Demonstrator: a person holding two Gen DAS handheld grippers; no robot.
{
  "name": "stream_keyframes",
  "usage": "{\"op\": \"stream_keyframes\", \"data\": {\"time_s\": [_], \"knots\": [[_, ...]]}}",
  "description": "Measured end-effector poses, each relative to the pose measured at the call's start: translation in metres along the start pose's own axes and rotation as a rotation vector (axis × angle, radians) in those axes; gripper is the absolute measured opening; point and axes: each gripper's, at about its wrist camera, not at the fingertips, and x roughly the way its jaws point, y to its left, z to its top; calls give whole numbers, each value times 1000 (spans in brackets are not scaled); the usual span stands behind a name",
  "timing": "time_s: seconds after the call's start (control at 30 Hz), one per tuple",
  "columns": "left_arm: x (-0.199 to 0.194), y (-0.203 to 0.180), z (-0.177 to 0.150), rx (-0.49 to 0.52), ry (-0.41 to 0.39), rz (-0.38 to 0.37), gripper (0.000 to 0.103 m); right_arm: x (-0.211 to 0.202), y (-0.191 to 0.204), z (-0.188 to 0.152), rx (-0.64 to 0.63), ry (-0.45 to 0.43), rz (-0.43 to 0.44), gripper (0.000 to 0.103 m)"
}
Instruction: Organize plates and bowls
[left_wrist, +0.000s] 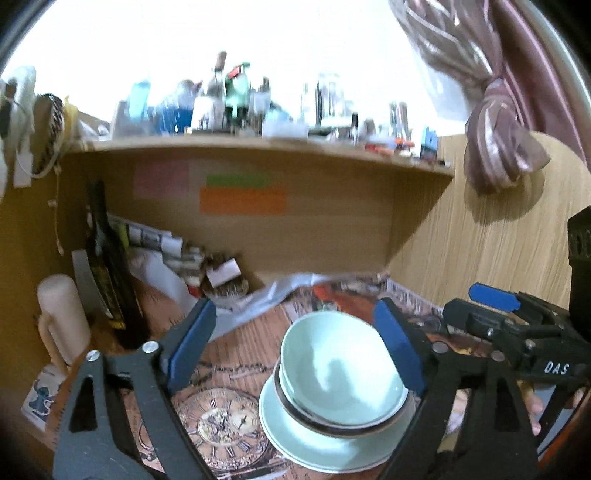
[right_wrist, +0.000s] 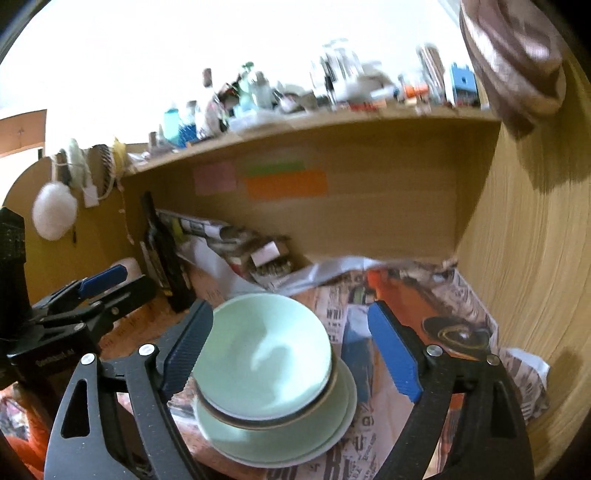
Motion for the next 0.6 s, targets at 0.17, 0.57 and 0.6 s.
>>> {"op": "stream_keyframes", "data": {"time_s": [0.17,0.57,0.6], "knots": [[-12,-6,0,25,-47,26,98,-9,4,-1,-7,-33,7,86],[-17,-4,-6,13,-46,25,100,-20,13,-6,-33,-74,-22,103],[-17,-4,-6,14,-47,25,100,-20,12,-6,-31,-72,-18,103]]}}
